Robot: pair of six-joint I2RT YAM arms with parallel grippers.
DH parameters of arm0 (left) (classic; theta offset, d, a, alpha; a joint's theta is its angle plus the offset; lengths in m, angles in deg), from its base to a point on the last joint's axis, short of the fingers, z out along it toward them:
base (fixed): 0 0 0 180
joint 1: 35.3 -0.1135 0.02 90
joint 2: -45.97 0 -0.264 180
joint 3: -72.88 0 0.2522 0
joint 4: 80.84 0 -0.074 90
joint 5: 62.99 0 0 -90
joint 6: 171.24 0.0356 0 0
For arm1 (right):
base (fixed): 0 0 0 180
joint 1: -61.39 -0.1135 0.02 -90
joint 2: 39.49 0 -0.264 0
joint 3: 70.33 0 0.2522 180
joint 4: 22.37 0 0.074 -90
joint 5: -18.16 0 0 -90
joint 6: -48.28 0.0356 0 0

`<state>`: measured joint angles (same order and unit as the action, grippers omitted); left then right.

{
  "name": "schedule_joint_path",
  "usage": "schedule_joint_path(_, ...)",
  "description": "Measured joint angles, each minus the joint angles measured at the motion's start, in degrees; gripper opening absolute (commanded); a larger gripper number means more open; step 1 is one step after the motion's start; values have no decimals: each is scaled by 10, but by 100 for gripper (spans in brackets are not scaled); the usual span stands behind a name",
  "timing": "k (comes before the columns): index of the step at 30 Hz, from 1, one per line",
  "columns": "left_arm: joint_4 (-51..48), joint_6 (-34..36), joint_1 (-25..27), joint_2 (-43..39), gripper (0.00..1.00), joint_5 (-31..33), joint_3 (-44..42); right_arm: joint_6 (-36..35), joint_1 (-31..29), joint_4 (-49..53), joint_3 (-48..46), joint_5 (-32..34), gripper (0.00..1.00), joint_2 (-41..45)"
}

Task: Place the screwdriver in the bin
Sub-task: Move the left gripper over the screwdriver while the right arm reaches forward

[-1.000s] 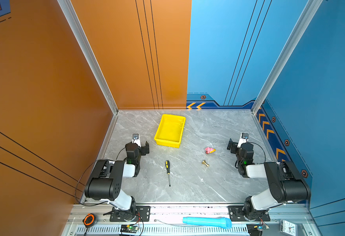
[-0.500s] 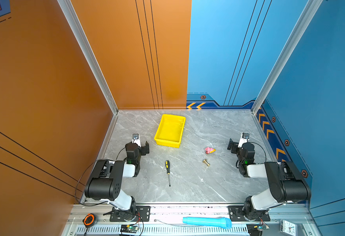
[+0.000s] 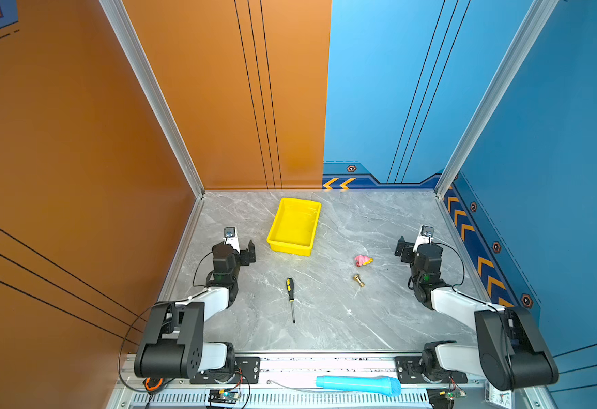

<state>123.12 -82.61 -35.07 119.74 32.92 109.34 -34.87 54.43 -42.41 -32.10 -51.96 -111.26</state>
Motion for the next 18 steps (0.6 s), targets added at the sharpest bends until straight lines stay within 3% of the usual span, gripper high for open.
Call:
schedule_joint_path(8,-213,-73,3,-135,98,5,55,103,-59,265,133,34,100,58)
schedule_joint_path(12,-325,-141,26,-165,98,7,113,133,-162,385,213,60,100,41)
schedule_joint_path(18,-507,-223,74,-143,98,-11,209,154,-301,510,308,89,100,11)
